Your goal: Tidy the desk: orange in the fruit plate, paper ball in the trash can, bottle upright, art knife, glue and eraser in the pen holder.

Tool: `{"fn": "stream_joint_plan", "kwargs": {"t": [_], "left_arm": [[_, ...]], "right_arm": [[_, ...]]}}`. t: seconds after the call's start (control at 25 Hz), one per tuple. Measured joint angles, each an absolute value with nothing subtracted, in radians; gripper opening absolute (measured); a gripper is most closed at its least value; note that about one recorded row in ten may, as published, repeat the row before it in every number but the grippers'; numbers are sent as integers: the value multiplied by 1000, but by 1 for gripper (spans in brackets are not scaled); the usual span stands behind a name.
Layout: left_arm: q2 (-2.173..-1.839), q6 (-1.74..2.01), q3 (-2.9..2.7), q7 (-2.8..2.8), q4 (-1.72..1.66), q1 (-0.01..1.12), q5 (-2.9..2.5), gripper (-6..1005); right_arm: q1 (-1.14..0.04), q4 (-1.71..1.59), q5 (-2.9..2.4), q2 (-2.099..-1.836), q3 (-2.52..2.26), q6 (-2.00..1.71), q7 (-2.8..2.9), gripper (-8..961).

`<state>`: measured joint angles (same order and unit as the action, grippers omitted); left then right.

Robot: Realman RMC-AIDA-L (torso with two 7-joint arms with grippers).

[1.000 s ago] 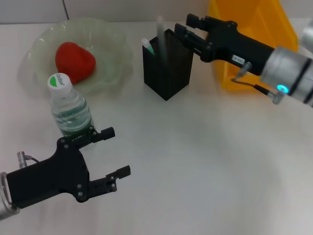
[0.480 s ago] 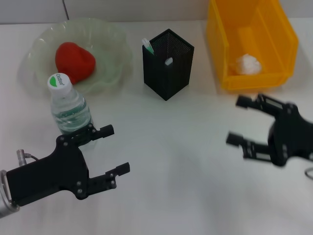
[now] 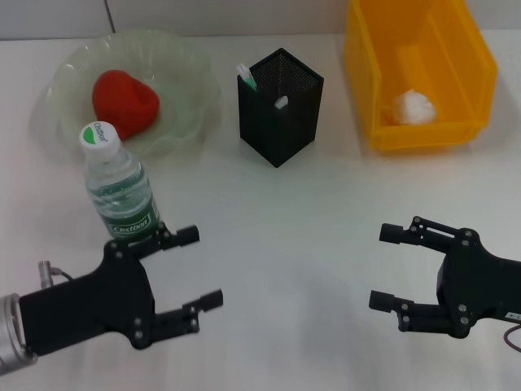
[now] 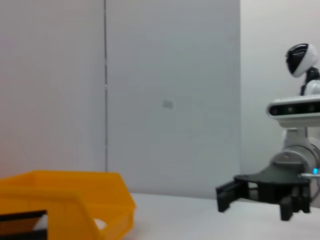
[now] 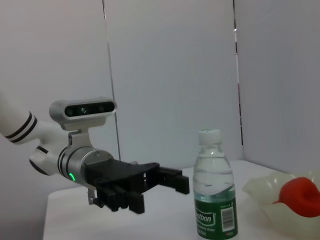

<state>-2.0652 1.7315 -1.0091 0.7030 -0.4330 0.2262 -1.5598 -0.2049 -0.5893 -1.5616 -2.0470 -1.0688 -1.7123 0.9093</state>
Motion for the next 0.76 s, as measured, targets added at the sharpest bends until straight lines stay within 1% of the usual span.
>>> {"fn": "stream_joint_plan", "kwargs": {"t": [0.16,0.36,0.76], "left_arm": [[-2062,1735,-1013,739,-441,229,-1614,785],[-2062,1727,-1008,761,-443,246,-1647,785],[-2066,1726,-1004,751,-441,245,-1641,785]], "right_arm": [[-216,-590,-1567,-2045,-1076,-1721,911,822],[-236,-591,-1603,-2060,-1071,-1717,911,822],[-239,-582,-1599,-2067,-1066,-1714,905,822]]}}
